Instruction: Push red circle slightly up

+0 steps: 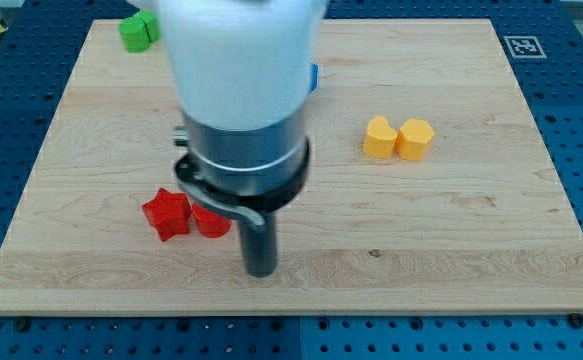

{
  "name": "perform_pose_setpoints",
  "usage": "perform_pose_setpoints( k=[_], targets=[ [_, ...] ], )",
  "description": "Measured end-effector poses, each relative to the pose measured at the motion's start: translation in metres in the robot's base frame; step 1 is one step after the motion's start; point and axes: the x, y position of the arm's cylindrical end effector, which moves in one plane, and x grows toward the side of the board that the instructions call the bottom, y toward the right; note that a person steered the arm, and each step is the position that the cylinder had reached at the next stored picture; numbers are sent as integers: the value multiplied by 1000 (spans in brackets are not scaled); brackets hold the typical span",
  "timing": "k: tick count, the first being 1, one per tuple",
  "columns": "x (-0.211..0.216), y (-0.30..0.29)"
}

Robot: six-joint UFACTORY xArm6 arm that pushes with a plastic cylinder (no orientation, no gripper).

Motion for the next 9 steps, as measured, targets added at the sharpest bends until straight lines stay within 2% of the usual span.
perform_pose_setpoints(
  k=[1,2,9],
  targets=[
    [-27,-27],
    [-38,-27],
    [-67,-44]
  ],
)
